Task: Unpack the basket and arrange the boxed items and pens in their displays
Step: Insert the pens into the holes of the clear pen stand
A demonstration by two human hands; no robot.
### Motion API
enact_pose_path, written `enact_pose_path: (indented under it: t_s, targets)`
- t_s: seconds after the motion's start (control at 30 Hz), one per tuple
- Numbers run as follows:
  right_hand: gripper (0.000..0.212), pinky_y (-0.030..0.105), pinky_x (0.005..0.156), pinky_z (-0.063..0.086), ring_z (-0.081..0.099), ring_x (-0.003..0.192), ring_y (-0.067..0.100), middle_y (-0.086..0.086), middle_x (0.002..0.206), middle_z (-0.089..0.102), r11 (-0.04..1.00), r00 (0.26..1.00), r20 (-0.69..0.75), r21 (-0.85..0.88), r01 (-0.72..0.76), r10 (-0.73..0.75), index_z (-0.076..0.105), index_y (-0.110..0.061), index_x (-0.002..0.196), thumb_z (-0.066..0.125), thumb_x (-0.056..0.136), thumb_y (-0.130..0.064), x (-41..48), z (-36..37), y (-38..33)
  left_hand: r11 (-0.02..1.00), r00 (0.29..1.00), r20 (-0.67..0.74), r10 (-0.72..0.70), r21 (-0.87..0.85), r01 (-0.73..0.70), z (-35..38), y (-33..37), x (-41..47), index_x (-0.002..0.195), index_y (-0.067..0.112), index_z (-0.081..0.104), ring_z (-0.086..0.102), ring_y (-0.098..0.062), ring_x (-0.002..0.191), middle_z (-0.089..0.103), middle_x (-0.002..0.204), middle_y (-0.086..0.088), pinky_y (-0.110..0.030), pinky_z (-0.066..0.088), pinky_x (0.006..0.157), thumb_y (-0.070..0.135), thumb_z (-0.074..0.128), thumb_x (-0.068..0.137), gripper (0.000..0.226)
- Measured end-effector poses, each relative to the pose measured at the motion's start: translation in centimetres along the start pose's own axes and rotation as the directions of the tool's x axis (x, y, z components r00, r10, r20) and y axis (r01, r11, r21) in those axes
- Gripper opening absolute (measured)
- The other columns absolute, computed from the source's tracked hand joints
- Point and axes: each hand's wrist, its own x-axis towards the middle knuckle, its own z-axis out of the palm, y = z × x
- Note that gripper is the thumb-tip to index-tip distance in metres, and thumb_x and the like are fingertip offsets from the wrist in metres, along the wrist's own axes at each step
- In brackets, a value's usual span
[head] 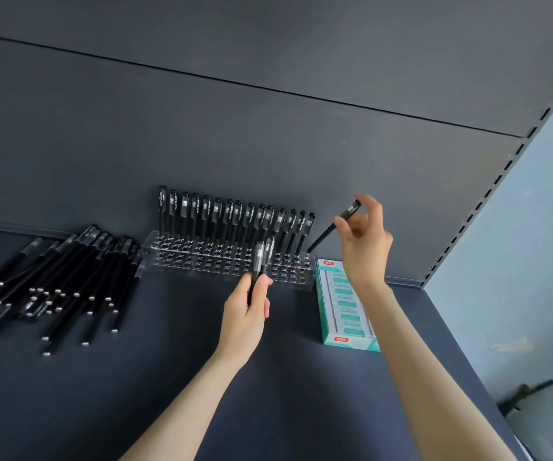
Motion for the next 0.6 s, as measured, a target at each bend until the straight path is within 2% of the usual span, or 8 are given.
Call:
enact_pose_path:
  t_s: [0.13,0.27,0.33,0.5,0.6]
  targets:
    - [0.039,0.015,0.072,0.044,0.057,0.065,0.004,-0.008,0.073,0.062,0.998,0.997,0.077,-0.053,0.019,-0.015,0.049,-0.020,0.124,0.063,0.088,-0.012,0.0,0.8,0.9,1.000,0.999,-0.025,-0.020,-0.024,0.019,-0.2,-0.2,0.3,0.087,0.021,0.059,0.034,-0.009,0.047,0.042,0.052,0.007,-0.020,0.030,0.043,0.032,0.044,0.100,0.023]
    - [0.041,0.034,0.079,0.050,0.060,0.071,0.024,0.004,0.079,0.065,0.995,0.986,0.162,-0.080,0.058,-0.044,0.051,-0.018,0.128,0.061,0.090,-0.010,0.0,1.4,1.2,1.000,1.000,-0.021,-0.015,-0.024,0.014,-0.1,-0.4,0.4,0.085,0.024,0.059,0.035,-0.008,0.047,0.043,0.052,0.007,-0.019,0.030,0.043,0.033,0.044,0.100,0.023]
    - [0.041,0.040,0.079,0.052,0.060,0.072,0.028,0.008,0.082,0.066,0.987,0.978,0.194,-0.123,0.107,-0.082,0.052,-0.016,0.131,0.059,0.091,-0.009,-0.1,1.7,1.5,0.999,0.999,-0.026,-0.025,-0.028,0.025,-0.1,-0.4,0.5,0.084,0.025,0.060,0.036,-0.008,0.047,0.043,0.051,0.007,-0.019,0.030,0.043,0.033,0.044,0.100,0.024]
    - [0.042,0.044,0.076,0.053,0.063,0.072,0.030,0.008,0.087,0.070,0.954,0.973,0.202,-0.250,0.165,-0.115,0.048,-0.020,0.136,0.054,0.095,-0.016,-0.5,2.0,2.2,0.999,0.999,-0.017,-0.033,-0.025,0.032,-0.1,-0.4,0.6,0.085,0.024,0.060,0.036,-0.007,0.047,0.044,0.052,0.007,-0.019,0.030,0.044,0.036,0.044,0.099,0.025]
    - [0.034,0.045,0.073,0.054,0.064,0.069,0.031,0.005,0.086,0.071,0.945,0.972,0.204,-0.276,0.173,-0.119,0.048,-0.017,0.128,0.054,0.094,-0.016,-0.3,2.0,2.2,0.999,0.999,-0.010,-0.038,-0.010,0.038,-0.2,-0.4,0.5,0.084,0.025,0.060,0.037,-0.007,0.048,0.045,0.052,0.006,-0.019,0.031,0.044,0.037,0.044,0.099,0.025]
